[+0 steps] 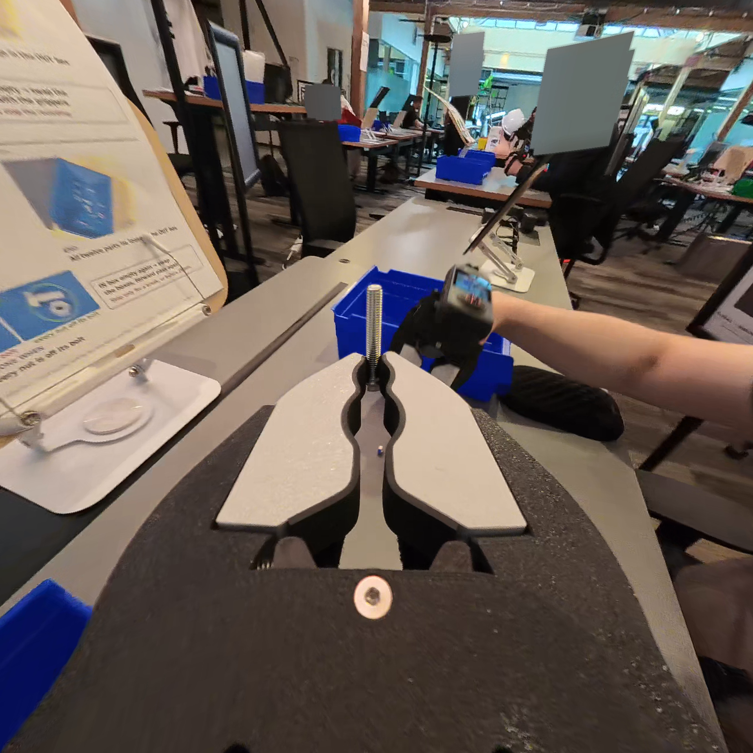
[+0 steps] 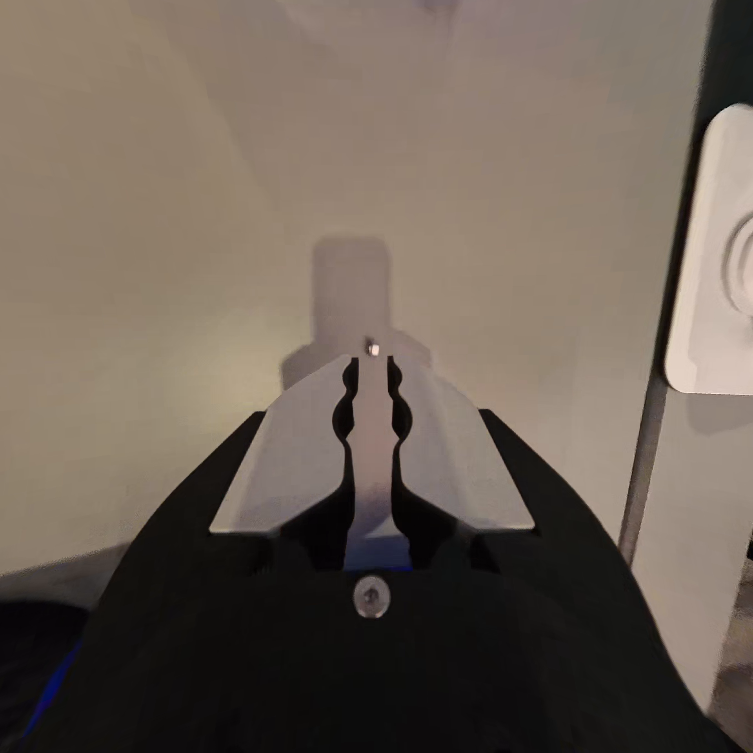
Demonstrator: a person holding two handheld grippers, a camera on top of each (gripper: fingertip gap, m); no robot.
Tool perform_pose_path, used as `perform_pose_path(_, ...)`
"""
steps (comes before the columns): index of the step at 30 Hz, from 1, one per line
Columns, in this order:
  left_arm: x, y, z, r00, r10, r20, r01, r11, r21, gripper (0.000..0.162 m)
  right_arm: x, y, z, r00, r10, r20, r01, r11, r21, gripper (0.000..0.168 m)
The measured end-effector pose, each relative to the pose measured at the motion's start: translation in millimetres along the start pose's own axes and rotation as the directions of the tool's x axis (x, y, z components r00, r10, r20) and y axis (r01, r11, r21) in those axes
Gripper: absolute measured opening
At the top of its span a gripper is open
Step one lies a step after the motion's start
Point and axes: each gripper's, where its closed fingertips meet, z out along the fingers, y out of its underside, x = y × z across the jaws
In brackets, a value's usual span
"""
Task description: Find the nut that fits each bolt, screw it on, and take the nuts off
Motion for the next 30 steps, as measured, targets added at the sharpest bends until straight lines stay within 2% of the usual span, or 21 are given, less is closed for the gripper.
perform_pose_path(3,0,-9,-11,1.000,-0.009,-0.005,0.009,0.999,0.036,0.005,-1,16,19,0.998,-0.032,0.051,0.038,0.991,-0.129,0.015)
perform_pose_path(6,-1,-13,-17,1.000,-0.007,0.003,0.007,0.999,0.048,0.005,0,24,34,0.997,-0.002,0.074,0.016,0.983,-0.185,0.012)
perform_pose_path(12,-1,-15,-21,1.000,-0.014,-0.005,0.015,0.998,0.055,0.005,-1,24,48,0.997,0.032,0.071,-0.019,0.984,-0.180,0.011)
perform_pose_path(18,2,-17,-20,1.000,-0.013,-0.021,0.014,0.998,0.057,0.005,1,25,51,0.999,0.010,0.038,-0.001,0.977,-0.212,0.011)
perform_pose_path(30,2,-14,-16,0.999,-0.020,-0.031,0.021,0.999,0.040,0.005,1,25,51,0.997,0.058,0.059,-0.045,0.979,-0.198,0.009)
